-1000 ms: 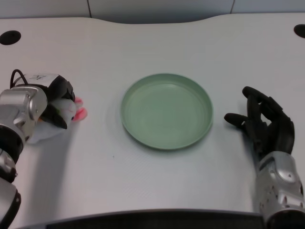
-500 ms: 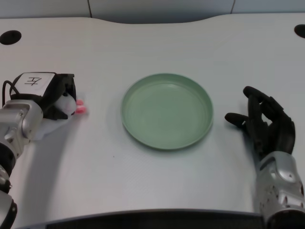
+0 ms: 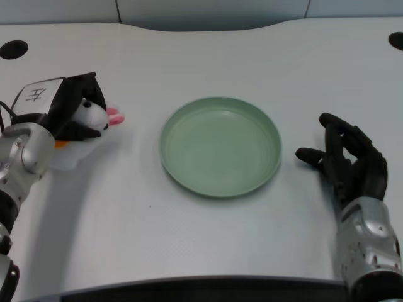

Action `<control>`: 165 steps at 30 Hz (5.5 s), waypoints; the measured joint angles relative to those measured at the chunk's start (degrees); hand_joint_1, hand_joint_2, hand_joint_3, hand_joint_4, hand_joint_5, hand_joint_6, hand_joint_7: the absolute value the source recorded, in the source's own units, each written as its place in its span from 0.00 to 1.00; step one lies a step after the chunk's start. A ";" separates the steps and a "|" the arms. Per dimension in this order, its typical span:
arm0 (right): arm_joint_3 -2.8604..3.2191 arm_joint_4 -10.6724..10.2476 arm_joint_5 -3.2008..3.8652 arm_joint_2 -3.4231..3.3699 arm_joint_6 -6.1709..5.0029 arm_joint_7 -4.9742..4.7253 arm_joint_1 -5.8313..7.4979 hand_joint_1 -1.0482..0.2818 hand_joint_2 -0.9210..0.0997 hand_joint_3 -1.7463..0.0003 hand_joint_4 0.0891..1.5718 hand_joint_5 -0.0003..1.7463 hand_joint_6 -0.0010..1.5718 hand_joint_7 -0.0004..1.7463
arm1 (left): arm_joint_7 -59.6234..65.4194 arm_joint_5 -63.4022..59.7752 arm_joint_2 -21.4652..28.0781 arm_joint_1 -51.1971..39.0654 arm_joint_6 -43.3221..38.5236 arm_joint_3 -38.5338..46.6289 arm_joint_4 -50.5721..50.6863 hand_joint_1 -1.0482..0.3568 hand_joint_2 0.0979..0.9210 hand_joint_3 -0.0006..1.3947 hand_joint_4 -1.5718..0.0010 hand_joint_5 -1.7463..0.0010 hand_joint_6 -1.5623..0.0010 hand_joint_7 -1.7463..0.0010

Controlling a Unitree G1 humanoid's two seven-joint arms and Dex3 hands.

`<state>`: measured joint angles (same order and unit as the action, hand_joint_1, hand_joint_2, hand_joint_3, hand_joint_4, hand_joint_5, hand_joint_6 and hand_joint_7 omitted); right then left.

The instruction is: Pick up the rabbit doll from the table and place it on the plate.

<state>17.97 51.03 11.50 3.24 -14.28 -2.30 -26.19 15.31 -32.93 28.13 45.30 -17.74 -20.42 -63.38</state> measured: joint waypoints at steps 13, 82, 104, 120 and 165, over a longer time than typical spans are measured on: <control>-0.31 0.00 -0.11 0.15 0.01 -0.30 0.00 0.56 0.00 0.82 0.42 0.58 0.43 0.26 | -4.45 1.55 -0.07 0.57 -1.98 1.83 7.84 0.77 0.92 0.10 0.46 0.00 0.60 0.00; -0.31 -2.63 0.10 -2.03 0.30 -0.61 1.32 0.57 0.00 0.83 0.44 0.58 0.46 0.25 | -18.51 -5.53 -17.77 16.02 2.02 -10.18 8.77 0.06 1.00 0.09 1.00 0.85 0.91 0.99; -0.28 -1.26 0.08 -1.20 1.14 -1.10 0.06 0.55 0.00 0.83 0.46 0.58 0.44 0.24 | -26.84 21.69 -6.06 -14.06 2.12 16.30 33.86 0.23 1.00 0.22 0.99 0.57 0.82 0.94; -0.27 -2.47 0.17 -1.44 1.36 -0.76 0.73 0.55 0.00 0.84 0.46 0.59 0.46 0.26 | -25.56 34.89 -11.73 -30.79 13.13 26.77 45.83 0.40 1.00 0.28 0.81 0.33 0.65 0.88; -0.24 -2.95 0.20 -1.09 1.41 0.21 1.16 0.55 0.00 0.82 0.43 0.58 0.44 0.26 | -29.81 53.70 -20.92 -45.50 25.94 33.77 58.47 0.37 1.00 0.37 0.81 0.09 0.75 0.57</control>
<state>17.73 48.08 11.70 2.14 -12.87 -2.10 -25.02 -14.50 20.77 7.21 -0.20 8.19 13.36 -4.91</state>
